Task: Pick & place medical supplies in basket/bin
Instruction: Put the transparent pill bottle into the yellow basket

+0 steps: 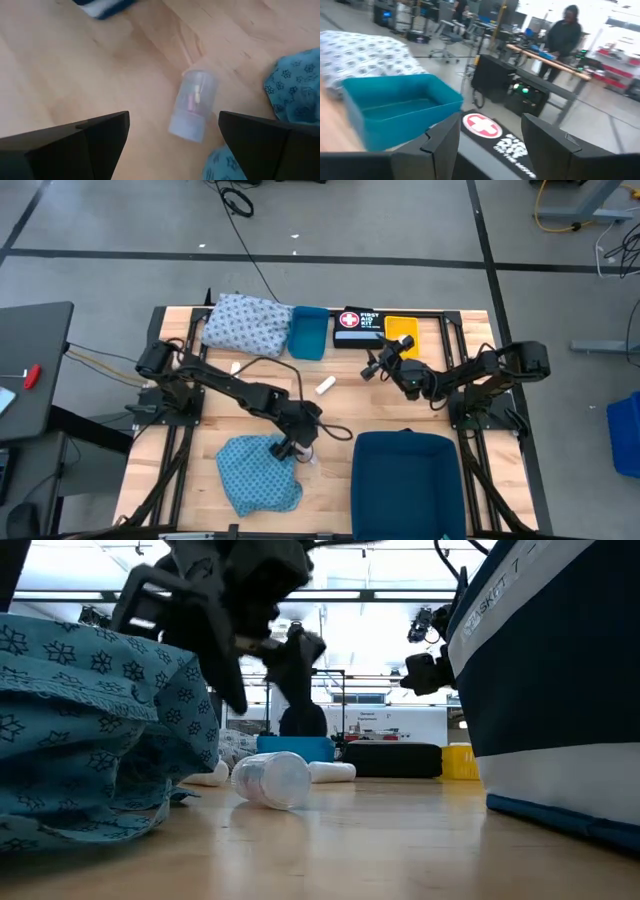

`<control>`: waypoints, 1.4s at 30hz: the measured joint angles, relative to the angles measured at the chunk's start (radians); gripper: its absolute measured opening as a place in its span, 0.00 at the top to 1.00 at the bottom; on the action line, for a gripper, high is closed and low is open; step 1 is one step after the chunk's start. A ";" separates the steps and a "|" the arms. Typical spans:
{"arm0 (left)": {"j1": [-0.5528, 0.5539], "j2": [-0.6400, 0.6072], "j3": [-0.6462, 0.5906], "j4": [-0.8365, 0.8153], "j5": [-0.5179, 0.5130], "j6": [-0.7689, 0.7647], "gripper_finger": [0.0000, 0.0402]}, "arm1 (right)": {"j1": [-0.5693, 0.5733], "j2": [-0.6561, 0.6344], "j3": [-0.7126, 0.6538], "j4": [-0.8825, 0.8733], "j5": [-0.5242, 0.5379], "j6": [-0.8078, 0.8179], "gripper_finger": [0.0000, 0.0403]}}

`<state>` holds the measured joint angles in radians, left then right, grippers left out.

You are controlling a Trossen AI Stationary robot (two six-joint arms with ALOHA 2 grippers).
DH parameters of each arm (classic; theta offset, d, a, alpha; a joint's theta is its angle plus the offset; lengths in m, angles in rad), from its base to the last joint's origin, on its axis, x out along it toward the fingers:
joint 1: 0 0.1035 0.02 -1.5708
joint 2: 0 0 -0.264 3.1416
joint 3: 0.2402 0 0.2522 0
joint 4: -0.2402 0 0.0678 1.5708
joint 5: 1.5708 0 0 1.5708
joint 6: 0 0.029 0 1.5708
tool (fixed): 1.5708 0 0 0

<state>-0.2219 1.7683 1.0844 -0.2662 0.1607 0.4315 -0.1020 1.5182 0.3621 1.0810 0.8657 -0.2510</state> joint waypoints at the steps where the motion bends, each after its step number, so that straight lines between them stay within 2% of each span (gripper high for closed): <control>1: -0.004 0.014 0.006 0.000 0.000 0.001 0.22 | 0.000 -0.016 -0.004 -0.002 0.016 -0.005 0.46; 4: -0.018 0.041 0.013 -0.002 0.002 0.003 0.22 | 0.000 -0.073 -0.021 -0.006 0.022 -0.011 0.46; 6: -0.027 0.050 0.013 -0.002 0.017 0.003 0.22 | 0.003 -0.130 -0.038 -0.027 -0.037 -0.011 0.46; 10: -0.037 0.051 0.013 0.003 0.024 -0.003 0.22 | 0.015 -0.285 -0.086 -0.133 -0.272 0.034 0.46; 16: -0.045 0.051 0.013 0.006 0.033 -0.001 0.22 | 0.044 -0.527 -0.104 -0.426 -0.695 0.137 0.46; 19: -0.047 0.059 0.013 0.008 0.036 0.001 0.22 | 0.073 -0.627 -0.104 -0.541 -0.810 0.181 0.46; 23: -0.047 0.086 0.013 0.030 0.040 -0.001 0.22 | 0.114 -0.739 -0.104 -0.656 -0.809 0.193 0.46; 26: -0.048 0.118 0.013 0.075 0.036 -0.001 0.22 | 0.139 -0.799 -0.104 -0.707 -0.766 0.199 0.46; 35: -0.060 0.217 0.085 0.050 -0.033 0.010 0.23 | 0.203 -0.839 -0.104 -0.746 -0.685 0.213 0.46; 38: -0.062 0.226 0.092 0.051 -0.045 0.013 0.29 | 0.216 -0.839 -0.104 -0.758 -0.655 0.214 0.46; 42: -0.063 0.225 0.092 0.051 -0.058 0.011 0.42 | 0.230 -0.839 -0.104 -0.766 -0.644 0.221 0.46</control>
<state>-0.2844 1.9935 1.1759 -0.2153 0.1023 0.4426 0.1281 0.6796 0.2584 0.3149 0.2218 -0.0300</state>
